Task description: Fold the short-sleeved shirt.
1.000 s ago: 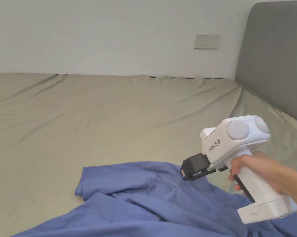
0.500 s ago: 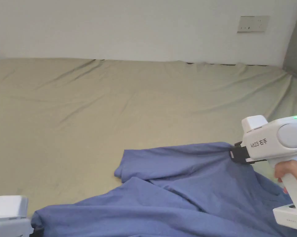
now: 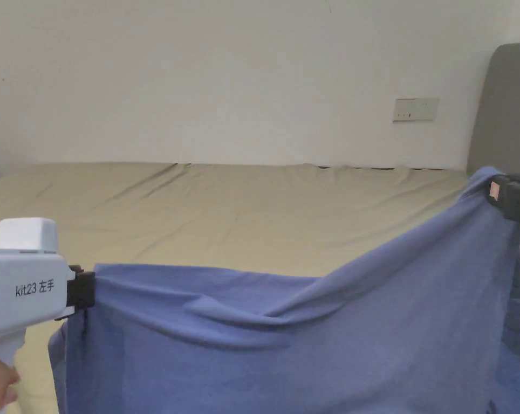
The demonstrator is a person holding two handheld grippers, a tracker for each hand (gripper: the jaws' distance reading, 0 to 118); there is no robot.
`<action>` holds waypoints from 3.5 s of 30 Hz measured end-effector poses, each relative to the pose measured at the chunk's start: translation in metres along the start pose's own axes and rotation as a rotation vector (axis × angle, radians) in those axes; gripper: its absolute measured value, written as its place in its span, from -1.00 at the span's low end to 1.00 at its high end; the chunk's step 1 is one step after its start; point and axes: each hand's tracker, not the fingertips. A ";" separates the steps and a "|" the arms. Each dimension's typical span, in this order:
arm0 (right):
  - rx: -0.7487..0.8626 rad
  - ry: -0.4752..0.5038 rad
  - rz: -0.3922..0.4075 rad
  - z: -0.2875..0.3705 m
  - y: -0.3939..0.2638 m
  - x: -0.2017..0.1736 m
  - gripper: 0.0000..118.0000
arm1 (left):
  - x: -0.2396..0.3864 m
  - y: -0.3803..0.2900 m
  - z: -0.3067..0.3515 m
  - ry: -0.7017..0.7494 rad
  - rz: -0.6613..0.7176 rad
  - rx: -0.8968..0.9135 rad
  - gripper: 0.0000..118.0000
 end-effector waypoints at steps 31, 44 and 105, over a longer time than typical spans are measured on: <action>0.336 -0.119 0.016 0.056 0.078 0.002 -0.95 | 0.057 0.119 0.028 -0.051 -0.063 0.468 -1.00; 0.564 -0.241 -0.085 -0.104 0.129 0.050 -0.95 | 0.095 0.207 -0.093 0.016 -0.078 0.605 -1.00; 0.133 -0.226 -0.083 0.247 -0.198 -0.067 -1.00 | -0.126 -0.236 0.023 0.073 -0.084 0.067 -1.00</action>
